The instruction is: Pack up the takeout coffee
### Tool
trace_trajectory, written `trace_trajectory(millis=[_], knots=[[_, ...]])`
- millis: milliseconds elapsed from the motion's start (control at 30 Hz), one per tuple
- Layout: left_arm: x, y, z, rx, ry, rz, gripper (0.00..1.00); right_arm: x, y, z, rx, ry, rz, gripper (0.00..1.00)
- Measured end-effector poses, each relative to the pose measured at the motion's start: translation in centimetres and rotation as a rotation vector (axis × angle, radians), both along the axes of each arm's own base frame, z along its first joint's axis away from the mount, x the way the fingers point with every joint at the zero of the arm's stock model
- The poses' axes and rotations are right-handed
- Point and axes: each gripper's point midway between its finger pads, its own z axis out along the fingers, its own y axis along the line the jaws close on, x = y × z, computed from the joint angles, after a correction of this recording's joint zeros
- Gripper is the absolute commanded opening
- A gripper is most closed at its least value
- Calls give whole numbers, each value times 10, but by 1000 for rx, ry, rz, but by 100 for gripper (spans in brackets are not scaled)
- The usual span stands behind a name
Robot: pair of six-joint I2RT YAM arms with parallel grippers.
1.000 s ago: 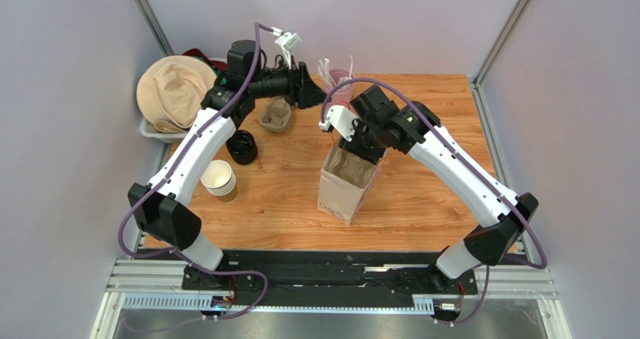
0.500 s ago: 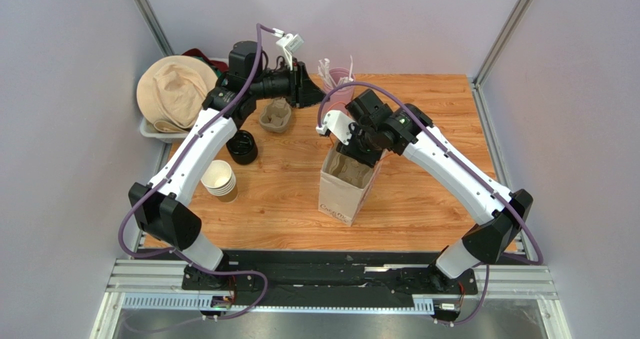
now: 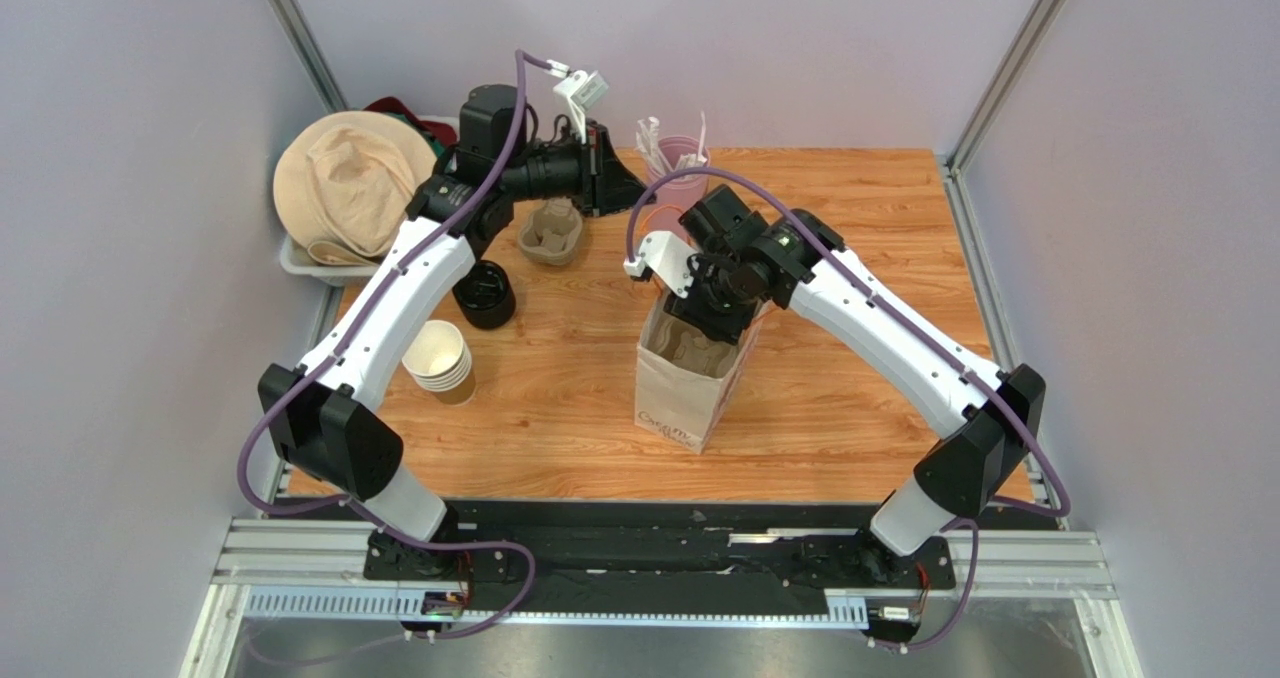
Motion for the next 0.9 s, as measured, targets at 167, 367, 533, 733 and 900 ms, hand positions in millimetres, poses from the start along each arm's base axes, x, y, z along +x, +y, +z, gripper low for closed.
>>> trace_trajectory(millis=[167,367,533,733,900], knots=[[1,0,-1,2,2,4,6,-6,2,-9,4,33,12,30],[1,1,-3,7,1,7,31,-11,2,-17,9,59,22,30],[-1,0,-2,0,4,-10,52,-11,2,-15,17,54,23,30],[-12,-4,4,-26,2,-76,48,-10,3,-13,24,45,23,30],[-22,-6,8,-42,-4,-130,40,-10,3,-15,24,44,23,30]])
